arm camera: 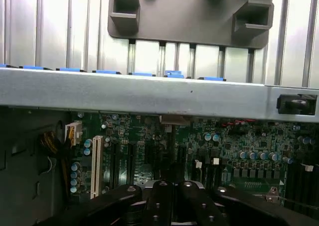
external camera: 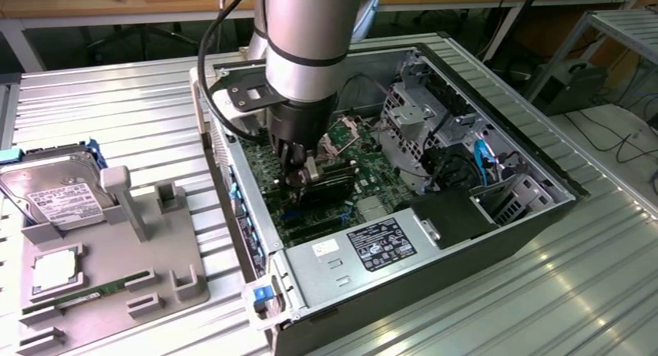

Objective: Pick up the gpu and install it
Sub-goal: 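Press down on the gpu until it lock into place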

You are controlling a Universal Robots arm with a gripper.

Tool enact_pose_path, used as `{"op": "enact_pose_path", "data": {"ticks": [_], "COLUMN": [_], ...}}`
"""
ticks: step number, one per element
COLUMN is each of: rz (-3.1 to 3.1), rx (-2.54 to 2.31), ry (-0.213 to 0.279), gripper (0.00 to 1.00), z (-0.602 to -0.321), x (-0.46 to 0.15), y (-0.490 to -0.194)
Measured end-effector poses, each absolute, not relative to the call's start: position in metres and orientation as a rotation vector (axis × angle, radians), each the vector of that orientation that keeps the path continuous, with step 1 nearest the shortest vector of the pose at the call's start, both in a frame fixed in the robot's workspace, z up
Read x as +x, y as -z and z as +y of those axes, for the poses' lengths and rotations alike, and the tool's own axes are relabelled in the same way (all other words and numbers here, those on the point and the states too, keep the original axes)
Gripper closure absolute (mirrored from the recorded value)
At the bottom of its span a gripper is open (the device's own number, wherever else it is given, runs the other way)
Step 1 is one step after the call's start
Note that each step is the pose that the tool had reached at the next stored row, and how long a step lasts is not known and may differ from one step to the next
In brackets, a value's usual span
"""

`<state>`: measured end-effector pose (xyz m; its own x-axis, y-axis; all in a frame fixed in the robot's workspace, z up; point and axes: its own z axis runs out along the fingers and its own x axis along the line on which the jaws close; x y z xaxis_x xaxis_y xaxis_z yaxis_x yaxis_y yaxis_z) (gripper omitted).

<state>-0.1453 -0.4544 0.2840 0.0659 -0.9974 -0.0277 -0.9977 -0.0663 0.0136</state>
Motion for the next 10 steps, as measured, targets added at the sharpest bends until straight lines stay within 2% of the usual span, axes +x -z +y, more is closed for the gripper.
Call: {"op": "enact_pose_path", "data": {"ticks": [2,5,10], "rz": [2.137,2.148,2.142], "rx": [-2.297,-2.334,-2.337], "ry": [-0.055,-0.102,-0.102], "gripper": [0.89,0.89,0.89], "z": [-0.454,-0.454,-0.454], "x": [-0.150,-0.150,-0.150], "y": [-0.279,-0.269,-0.301]}}
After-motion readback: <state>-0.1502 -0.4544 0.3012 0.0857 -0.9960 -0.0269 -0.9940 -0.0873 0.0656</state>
